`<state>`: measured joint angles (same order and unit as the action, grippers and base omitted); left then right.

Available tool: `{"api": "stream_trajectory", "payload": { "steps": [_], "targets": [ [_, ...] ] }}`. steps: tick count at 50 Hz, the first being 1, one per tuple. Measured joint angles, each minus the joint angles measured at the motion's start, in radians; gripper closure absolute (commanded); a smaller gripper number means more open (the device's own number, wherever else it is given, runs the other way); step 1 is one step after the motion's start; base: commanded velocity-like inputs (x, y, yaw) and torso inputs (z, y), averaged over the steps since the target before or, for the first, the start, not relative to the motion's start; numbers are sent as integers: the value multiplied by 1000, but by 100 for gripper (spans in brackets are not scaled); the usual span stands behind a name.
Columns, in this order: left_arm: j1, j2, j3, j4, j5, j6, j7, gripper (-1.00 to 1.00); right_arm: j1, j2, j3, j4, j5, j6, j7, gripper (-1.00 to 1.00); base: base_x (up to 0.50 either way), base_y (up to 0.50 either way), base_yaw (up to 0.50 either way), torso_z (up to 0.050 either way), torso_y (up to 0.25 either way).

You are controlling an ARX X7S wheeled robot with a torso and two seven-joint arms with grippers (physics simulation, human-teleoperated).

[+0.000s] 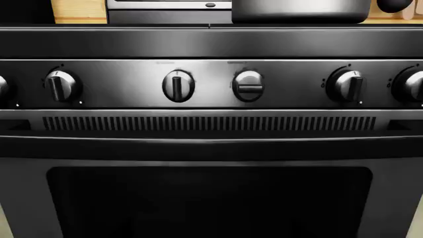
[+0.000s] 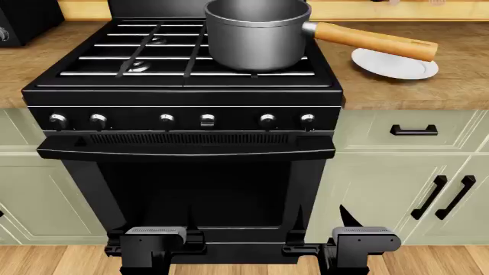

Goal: Pick the croissant and place it on the pan. Then turn on the stove to warm the croissant.

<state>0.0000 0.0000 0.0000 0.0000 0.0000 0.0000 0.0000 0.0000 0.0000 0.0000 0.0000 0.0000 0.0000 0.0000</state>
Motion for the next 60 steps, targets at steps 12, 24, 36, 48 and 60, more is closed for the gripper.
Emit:
{"api": "stream_trajectory", "payload": {
  "steps": [12,24,36,48,60],
  "targets": [
    [0,-25,34,-9,-13,7,-27,-100,2,24,-25,-2,27,-1,30,-100,0,0,0,0,0],
    [0,-52,64,-12,-37,8,-47,-100,2,46,-55,2,63,-11,47,-100,15,-158,0,0,0],
    [-2,-68,87,-20,-59,11,-64,-100,1,67,-75,9,85,-36,61,-100,83,-500,0,0,0],
    [-6,-81,105,-27,-77,12,-78,-100,2,82,-93,14,102,-49,76,-100,87,-500,0,0,0],
    [-10,-95,123,-31,-91,12,-92,-100,3,95,-109,17,117,-55,90,-100,87,-500,0,0,0]
  ]
}}
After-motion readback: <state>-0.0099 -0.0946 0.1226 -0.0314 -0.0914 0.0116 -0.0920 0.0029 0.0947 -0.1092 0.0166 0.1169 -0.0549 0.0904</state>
